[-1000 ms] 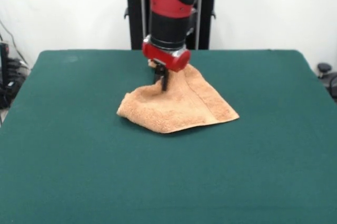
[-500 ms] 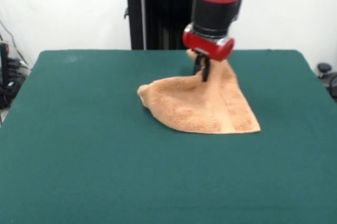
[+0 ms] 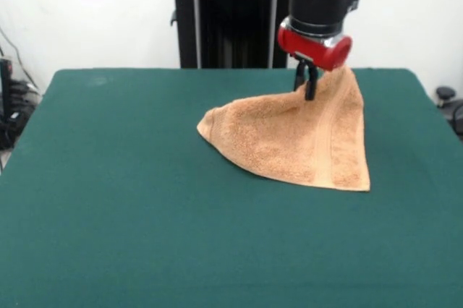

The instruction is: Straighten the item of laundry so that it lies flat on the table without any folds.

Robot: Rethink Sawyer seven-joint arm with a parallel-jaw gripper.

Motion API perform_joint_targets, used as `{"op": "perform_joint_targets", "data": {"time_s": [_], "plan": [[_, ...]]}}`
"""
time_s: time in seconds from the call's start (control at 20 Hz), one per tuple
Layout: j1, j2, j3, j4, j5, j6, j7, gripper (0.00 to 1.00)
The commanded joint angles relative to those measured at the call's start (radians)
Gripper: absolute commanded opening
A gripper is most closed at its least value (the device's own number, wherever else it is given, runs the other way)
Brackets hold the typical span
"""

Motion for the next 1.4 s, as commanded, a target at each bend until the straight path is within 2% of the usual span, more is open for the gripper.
{"op": "perform_joint_targets", "data": {"time_s": [0.05, 0.2, 0.45, 0.5, 0.95, 1.4], "plan": [[0.009, 0.026, 0.103, 0.063, 0.085, 0.044, 0.23, 0.0], [-0.019, 0.012, 0.154, 0.099, 0.127, 0.021, 0.241, 0.0], [-0.034, 0.101, 0.244, 0.096, 0.173, -0.141, 0.283, 0.0], [-0.047, 0.121, 0.266, 0.107, 0.173, -0.187, 0.293, 0.0], [-0.083, 0.207, 0.341, 0.154, 0.17, -0.326, 0.341, 0.0], [-0.082, 0.322, 0.397, 0.165, 0.143, -0.465, 0.389, 0.0]]}}
